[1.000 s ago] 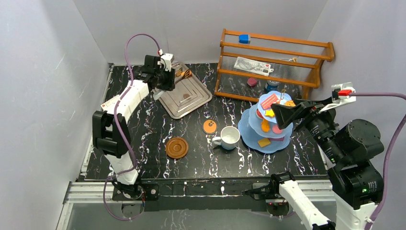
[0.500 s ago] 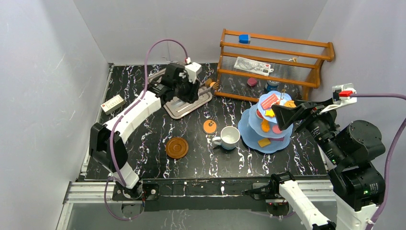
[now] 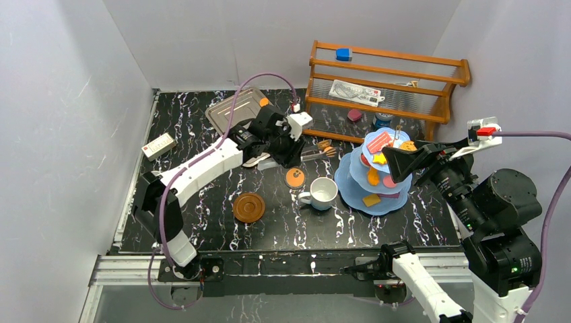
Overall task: Serve the afternoon tea
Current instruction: Place the desert on the desert table.
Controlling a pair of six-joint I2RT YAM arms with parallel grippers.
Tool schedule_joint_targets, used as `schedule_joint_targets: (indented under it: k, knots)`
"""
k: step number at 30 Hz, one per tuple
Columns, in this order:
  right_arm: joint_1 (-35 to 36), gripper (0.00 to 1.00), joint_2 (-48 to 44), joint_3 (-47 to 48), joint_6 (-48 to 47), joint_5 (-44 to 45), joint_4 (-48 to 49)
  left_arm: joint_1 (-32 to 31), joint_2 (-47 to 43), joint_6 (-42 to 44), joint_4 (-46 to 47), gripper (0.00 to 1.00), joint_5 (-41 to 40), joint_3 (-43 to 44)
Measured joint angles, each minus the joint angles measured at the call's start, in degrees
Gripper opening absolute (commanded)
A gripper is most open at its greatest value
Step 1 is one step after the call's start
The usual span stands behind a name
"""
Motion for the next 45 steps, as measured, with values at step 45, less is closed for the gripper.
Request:
schedule_joint_targets:
  k: [45]
  knots:
    - [0.0, 0.99, 0.0, -0.02, -1.33, 0.42, 0.04, -6.84, 14.58, 0.02, -0.17, 0.27, 7.41, 6.8]
